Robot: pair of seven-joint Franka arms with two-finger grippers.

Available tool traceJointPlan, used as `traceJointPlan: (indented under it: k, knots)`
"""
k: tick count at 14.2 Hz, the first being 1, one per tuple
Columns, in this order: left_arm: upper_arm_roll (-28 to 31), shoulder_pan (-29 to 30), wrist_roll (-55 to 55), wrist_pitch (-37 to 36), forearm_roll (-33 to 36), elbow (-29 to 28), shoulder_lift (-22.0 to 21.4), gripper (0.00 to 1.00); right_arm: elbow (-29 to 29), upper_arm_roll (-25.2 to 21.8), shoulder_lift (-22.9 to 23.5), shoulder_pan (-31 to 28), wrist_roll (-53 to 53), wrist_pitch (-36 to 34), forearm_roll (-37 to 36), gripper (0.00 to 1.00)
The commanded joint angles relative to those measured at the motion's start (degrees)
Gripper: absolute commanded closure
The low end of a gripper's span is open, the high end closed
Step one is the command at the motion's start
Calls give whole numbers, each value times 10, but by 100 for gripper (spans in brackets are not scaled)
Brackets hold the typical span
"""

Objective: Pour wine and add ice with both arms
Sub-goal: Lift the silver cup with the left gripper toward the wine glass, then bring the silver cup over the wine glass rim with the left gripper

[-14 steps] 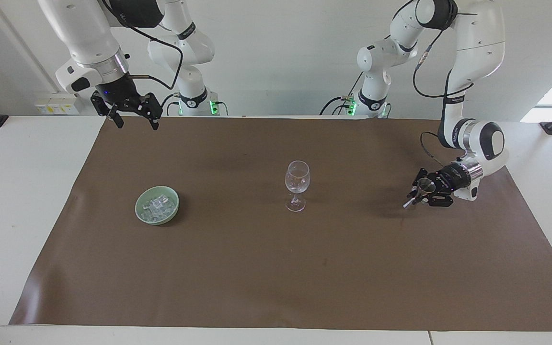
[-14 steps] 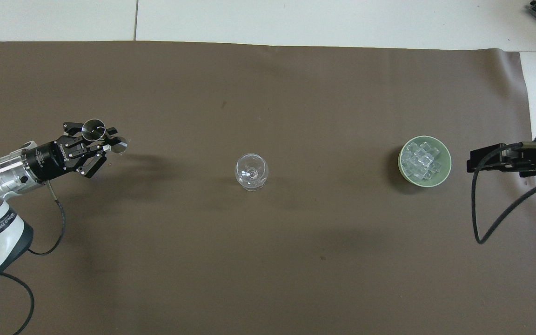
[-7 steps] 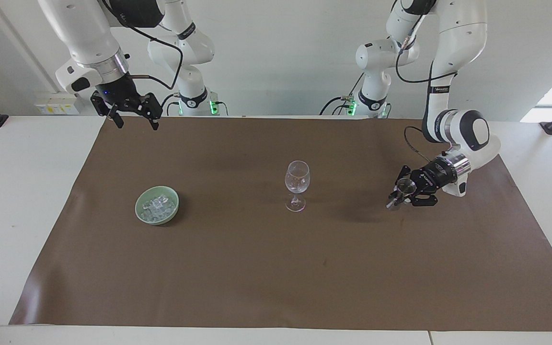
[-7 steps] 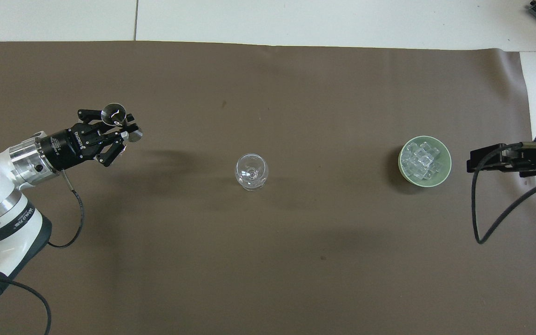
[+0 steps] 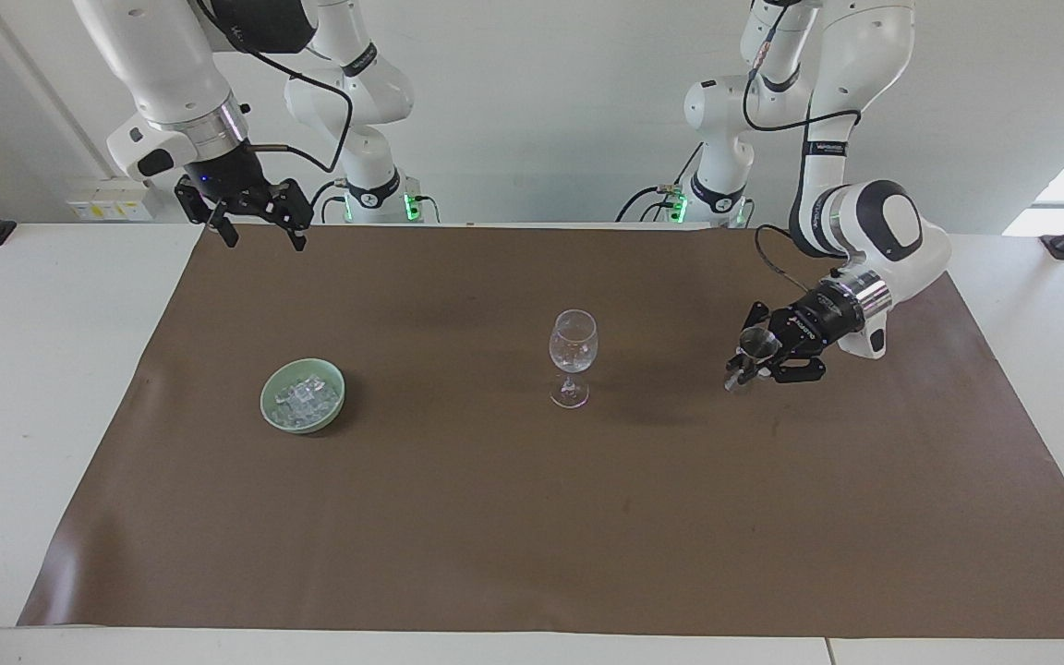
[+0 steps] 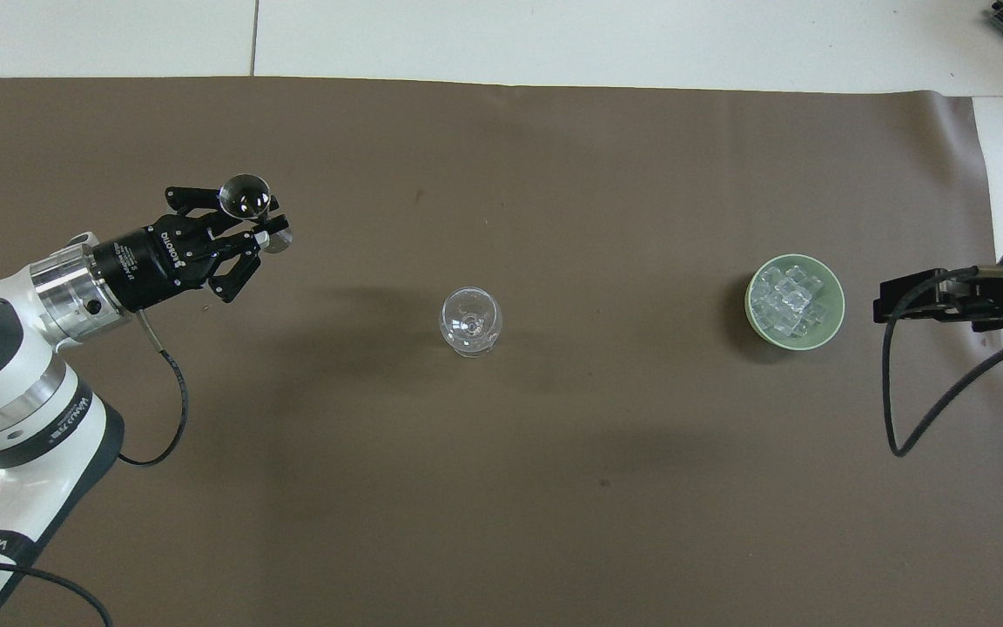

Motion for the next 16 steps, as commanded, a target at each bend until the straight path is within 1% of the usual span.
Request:
traceJointPlan:
  k: [1,3,5,8,11,14,16]
  knots:
    - [7,-49,-7,59,-15,-26,-44,100,-11,-2,-9,1,-15,6,3,0]
    - [8,-71,-3,75,-14,-34,-62,100,-11,-2,-9,1,-15,6,3,0]
    - [8,-92,4,96,-8,-35,-72,100,-11,-2,-9,1,-15,6,3,0]
    - [8,-142,15,156,-8,-46,-89,100,-11,-2,-9,1,-15,6,3,0]
    - [7,-174,24,188,-4,-47,-92,100,-11,-2,-9,1,-15,6,3,0]
    - [7,-208,49,236,-1,-47,-97,100,-11,-2,-9,1,-15,6,3,0]
    - [7,-217,60,250,20,-47,-97,100,-11,-2,-9,1,-15,6,3,0]
